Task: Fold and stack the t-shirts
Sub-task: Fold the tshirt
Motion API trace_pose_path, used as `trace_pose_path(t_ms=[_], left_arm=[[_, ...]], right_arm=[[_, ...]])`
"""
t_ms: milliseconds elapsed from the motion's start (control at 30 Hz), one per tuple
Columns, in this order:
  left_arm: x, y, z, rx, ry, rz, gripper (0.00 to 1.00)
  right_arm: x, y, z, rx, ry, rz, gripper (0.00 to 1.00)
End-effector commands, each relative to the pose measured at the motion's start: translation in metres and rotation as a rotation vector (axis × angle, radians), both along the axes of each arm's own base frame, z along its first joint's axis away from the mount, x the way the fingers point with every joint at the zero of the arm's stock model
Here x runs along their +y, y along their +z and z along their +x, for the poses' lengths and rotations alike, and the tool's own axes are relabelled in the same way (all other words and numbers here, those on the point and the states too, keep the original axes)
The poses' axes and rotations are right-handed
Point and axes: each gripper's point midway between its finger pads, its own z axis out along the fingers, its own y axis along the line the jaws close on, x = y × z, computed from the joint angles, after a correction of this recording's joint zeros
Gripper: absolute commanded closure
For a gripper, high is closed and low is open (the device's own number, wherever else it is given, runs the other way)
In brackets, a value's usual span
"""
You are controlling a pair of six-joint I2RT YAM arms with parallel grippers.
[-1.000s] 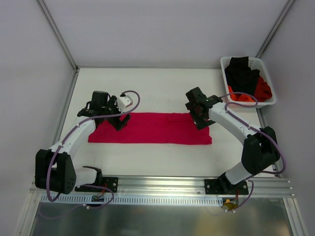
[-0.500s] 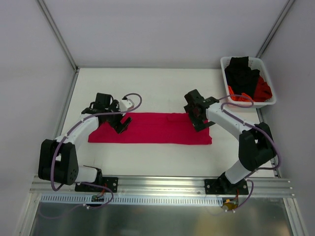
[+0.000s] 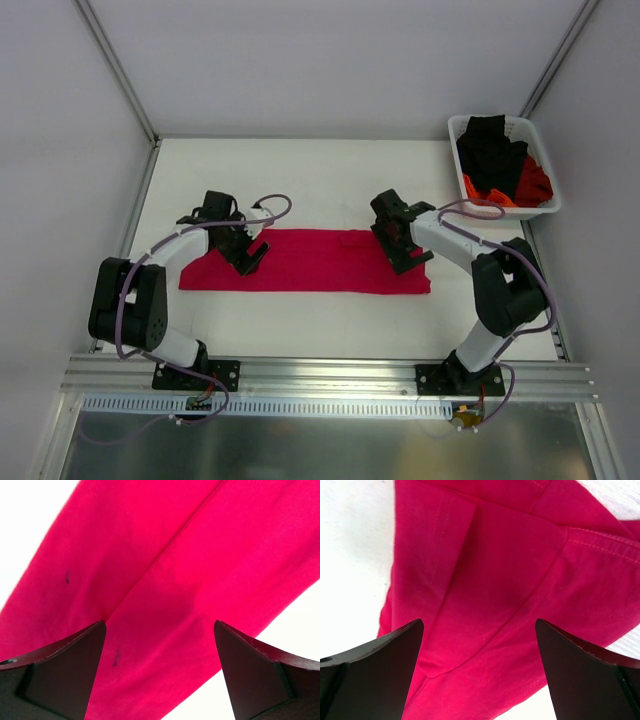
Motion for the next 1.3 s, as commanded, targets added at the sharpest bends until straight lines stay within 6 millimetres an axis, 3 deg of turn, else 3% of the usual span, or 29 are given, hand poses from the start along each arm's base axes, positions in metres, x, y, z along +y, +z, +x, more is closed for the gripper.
trace_pose_path(t_ms=[0,367,633,733,900,1100,1133,1200,1267], left_arm=[[-0.001,0.001,0.008,0.008,0.033,0.021,0.09],[-0.002,-0.016,0.008,0.069,0.087,0.062,0.09],[0.001,-0.029,0.005,0.139,0.231,0.096,0.11],[-0.002,-0.033,-0.007,0.185,0.293,0.118,0.11],[-0.015,-0.033,-0.030,0.277,0.448,0.104,0.11],[-0.042,-0.026,-0.053,0.362,0.498,0.135,0.12],[-0.049,-0.024,-0.055,0.371,0.495,0.133,0.12],[-0.057,-0.029,-0.064,0.418,0.527,0.135,0.12],[-0.071,-0.030,-0.075,0.476,0.529,0.120,0.12]], right_arm=[[-0.006,-0.010,-0.004,0.020,-0.009,-0.021,0.01],[-0.007,-0.035,-0.004,0.082,-0.010,-0.057,0.01],[-0.007,-0.035,0.014,0.077,0.029,-0.090,0.01],[-0.010,-0.036,0.018,0.090,0.059,-0.117,0.01],[-0.012,-0.030,0.041,0.087,0.113,-0.164,0.01],[-0.011,-0.034,0.070,0.113,0.197,-0.179,0.01],[-0.006,-0.025,0.085,0.079,0.215,-0.179,0.01],[-0.004,-0.030,0.095,0.098,0.288,-0.218,0.01],[0.003,-0.023,0.115,0.069,0.328,-0.212,0.01]])
